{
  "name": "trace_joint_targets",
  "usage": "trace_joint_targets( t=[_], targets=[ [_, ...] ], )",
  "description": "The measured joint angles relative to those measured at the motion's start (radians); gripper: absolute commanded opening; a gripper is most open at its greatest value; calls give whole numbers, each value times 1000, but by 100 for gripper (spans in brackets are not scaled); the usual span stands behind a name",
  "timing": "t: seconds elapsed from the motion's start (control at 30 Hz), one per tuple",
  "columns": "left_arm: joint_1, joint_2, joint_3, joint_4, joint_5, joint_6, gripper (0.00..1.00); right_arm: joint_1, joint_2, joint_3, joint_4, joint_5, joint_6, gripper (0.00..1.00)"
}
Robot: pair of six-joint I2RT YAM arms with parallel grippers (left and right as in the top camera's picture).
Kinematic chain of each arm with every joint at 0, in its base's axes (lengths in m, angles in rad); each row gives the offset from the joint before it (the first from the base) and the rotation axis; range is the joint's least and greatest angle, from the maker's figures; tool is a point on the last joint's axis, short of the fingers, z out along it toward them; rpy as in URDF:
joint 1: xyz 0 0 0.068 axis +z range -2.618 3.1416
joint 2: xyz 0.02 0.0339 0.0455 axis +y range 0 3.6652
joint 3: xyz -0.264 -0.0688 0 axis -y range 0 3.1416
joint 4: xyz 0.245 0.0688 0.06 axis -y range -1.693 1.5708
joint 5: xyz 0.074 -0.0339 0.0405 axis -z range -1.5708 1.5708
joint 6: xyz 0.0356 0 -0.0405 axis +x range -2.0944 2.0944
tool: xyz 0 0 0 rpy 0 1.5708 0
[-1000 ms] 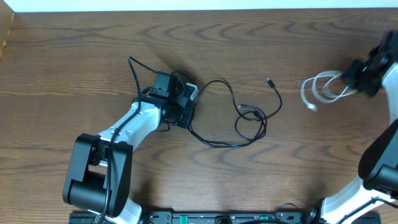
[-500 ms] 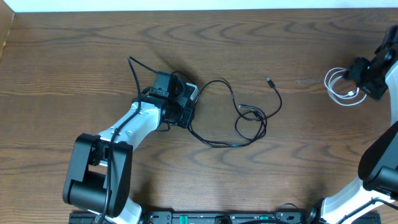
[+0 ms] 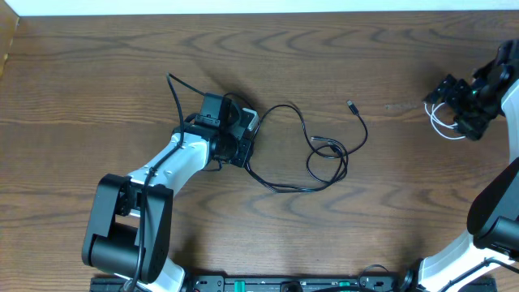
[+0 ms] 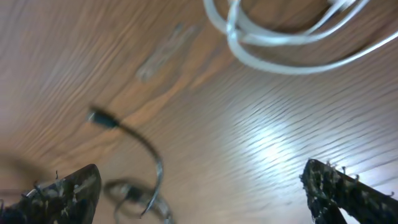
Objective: Untangle cables
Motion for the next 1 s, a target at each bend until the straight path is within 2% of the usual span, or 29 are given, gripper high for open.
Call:
trace_joint_targets(
  t=[0.2,0.4,0.67,1.0],
  targets=[
    [0,0,0,0,0,0,8,51,0,-2,-32,-64,4,99],
    [0,0,0,1,0,0,8,171,0,-24,-13,-52,5,99],
    [0,0,0,2,0,0,8,331,0,-108,140,-26,7,99],
    [0,0,0,3,0,0,8,520,0,-276,376,-16,73,80]
  ],
)
